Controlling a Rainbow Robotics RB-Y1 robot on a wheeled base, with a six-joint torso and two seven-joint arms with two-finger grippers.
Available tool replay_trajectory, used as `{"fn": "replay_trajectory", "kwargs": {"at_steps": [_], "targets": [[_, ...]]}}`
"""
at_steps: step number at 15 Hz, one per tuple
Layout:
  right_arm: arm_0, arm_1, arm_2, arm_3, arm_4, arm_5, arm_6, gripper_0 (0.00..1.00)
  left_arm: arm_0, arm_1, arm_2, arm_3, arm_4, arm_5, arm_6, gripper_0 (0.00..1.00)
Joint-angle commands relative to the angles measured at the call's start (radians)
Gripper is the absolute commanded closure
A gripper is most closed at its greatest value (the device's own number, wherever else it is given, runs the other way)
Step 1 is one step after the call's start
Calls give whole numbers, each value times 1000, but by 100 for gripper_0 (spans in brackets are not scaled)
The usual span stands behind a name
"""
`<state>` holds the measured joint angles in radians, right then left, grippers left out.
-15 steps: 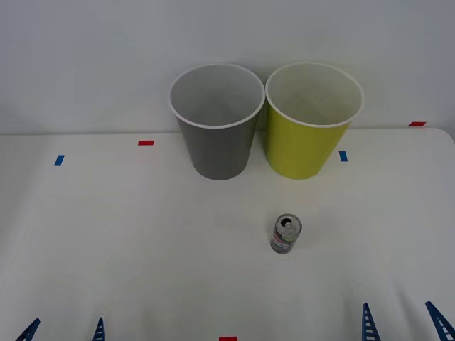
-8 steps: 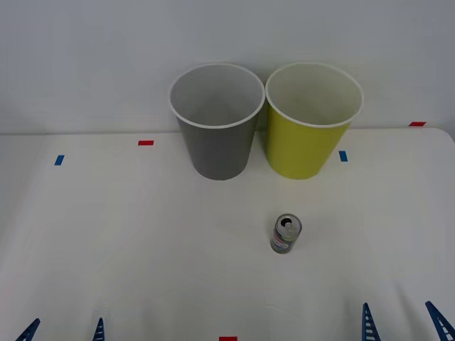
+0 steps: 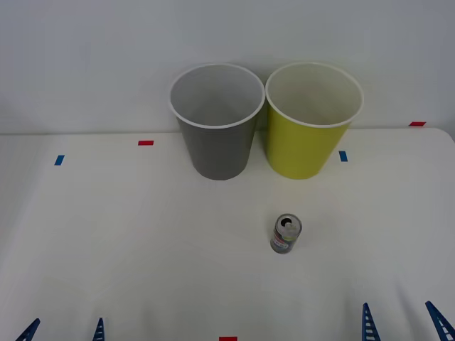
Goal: Put cans in the gray bin and PET bottles in the light green bin.
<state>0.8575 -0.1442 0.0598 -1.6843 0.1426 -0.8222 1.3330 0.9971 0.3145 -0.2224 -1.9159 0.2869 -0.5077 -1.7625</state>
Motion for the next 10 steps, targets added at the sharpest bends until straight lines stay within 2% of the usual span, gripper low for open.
{"fn": "replay_trajectory", "kwargs": {"at_steps": [1,10], "targets": [[0,0,0,0,0,0,0,0,0,0,0,0,0,0,0,0],[0,0,0,0,0,0,0,0,0,0,0,0,0,0,0,0]]}}
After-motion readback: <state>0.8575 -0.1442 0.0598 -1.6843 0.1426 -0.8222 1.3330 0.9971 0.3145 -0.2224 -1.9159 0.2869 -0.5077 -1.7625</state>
